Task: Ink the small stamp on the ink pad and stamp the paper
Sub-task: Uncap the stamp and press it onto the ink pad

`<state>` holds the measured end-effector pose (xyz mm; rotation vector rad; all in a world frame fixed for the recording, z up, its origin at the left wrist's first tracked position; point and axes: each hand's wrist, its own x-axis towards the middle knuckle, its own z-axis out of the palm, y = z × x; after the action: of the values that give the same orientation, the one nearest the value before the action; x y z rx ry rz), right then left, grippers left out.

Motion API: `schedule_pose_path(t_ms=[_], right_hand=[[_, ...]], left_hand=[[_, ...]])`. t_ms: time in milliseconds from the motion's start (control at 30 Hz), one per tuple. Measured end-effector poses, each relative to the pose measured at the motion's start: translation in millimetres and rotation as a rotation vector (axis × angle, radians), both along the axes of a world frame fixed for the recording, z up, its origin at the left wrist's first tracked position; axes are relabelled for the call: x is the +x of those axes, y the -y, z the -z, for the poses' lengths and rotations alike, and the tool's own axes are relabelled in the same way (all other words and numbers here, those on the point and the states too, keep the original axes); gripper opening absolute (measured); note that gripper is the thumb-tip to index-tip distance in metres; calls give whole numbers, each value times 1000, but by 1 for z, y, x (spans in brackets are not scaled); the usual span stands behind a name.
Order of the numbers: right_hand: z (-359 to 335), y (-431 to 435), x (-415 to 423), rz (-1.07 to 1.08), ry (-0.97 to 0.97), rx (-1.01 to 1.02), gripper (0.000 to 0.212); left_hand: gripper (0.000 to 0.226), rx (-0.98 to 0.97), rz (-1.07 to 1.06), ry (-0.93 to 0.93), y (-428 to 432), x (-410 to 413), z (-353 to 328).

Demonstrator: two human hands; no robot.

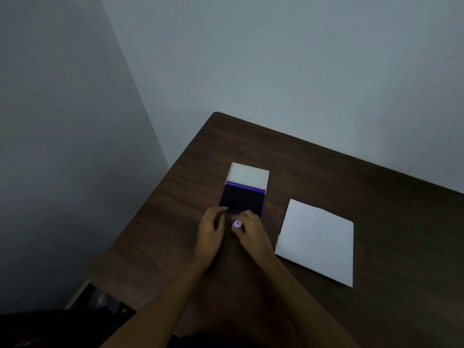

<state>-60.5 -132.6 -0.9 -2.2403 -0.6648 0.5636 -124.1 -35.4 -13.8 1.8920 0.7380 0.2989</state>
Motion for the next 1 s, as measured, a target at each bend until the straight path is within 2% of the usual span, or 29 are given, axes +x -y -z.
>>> schedule_pose_path(t_ms=[133,233,367,533,600,667,700,767,833,900,933,1000], right_hand=[[-17,5,-1,423,-367,206,22],[-23,15,0,611,-584,338,28],[-29,22,1,650,-748,361,22],[-27,28,1,684,-894,486,30],[-30,30,4,681,-930,513,22],[-34,34,10,745,-1100,763,12],[-36,37,13,794,-1237,924,13],[-41,42,20,815,-1389,1129,21],[-48,43,22,782,-1421,1209,43],[-52,44,24,738,-1459,1300,76],[-52,46,25,721,-1467,1327,85],[-51,48,26,708,-1475,1359,89]], left_hand=[[24,-364,51,71,18,-10,-14],[21,-448,96,100,24,-11,-26],[24,-456,52,56,27,-1,-36],[25,-439,128,51,14,-3,-32],[24,-488,93,73,11,-2,-30],[26,-507,4,64,6,2,-30],[28,-460,-16,35,2,4,-29],[29,-232,60,-31,-5,5,-23],[26,6,232,-75,-8,5,-16],[23,141,391,-105,-8,7,-7],[24,185,448,-118,-7,8,-4],[32,253,532,-137,-7,11,-2]])
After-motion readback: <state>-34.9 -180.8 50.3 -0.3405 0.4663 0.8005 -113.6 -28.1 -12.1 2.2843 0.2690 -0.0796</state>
